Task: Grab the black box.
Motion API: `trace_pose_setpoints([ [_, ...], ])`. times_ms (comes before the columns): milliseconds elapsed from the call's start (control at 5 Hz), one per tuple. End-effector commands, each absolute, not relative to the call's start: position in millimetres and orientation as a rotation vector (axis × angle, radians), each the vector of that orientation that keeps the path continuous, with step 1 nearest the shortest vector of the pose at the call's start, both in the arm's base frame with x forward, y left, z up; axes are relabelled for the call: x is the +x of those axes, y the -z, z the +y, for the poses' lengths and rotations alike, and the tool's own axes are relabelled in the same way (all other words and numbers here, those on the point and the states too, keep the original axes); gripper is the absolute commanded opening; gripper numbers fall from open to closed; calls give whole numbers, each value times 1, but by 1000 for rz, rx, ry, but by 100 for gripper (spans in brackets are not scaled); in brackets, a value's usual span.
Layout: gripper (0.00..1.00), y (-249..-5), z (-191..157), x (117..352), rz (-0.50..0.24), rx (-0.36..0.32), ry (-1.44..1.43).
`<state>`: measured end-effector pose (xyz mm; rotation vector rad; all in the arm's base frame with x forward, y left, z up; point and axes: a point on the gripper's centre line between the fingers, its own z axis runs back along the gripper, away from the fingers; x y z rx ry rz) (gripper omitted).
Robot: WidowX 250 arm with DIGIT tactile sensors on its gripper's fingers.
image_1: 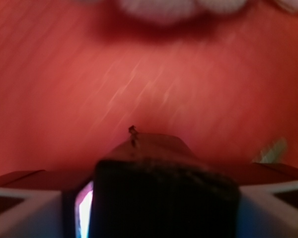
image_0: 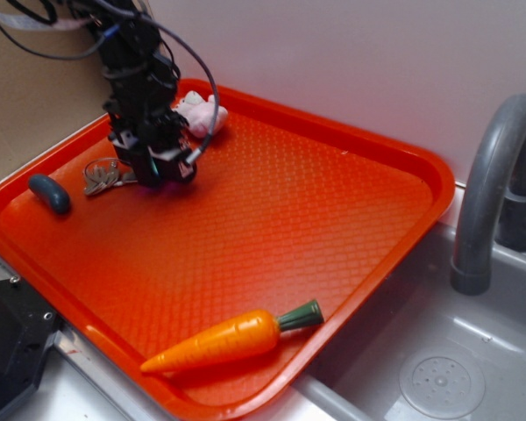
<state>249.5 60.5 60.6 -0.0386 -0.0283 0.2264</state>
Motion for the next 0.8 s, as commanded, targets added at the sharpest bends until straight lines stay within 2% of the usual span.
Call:
trace_pose_setpoints([
  [0,0,-180,35,206,-263,-115,43],
  [200,0,-230,6,187,-249,-68,46],
  [400,0,-279,-8,177,-213,-14,33],
  [600,0,-330,-10,180,-128,-23,11],
])
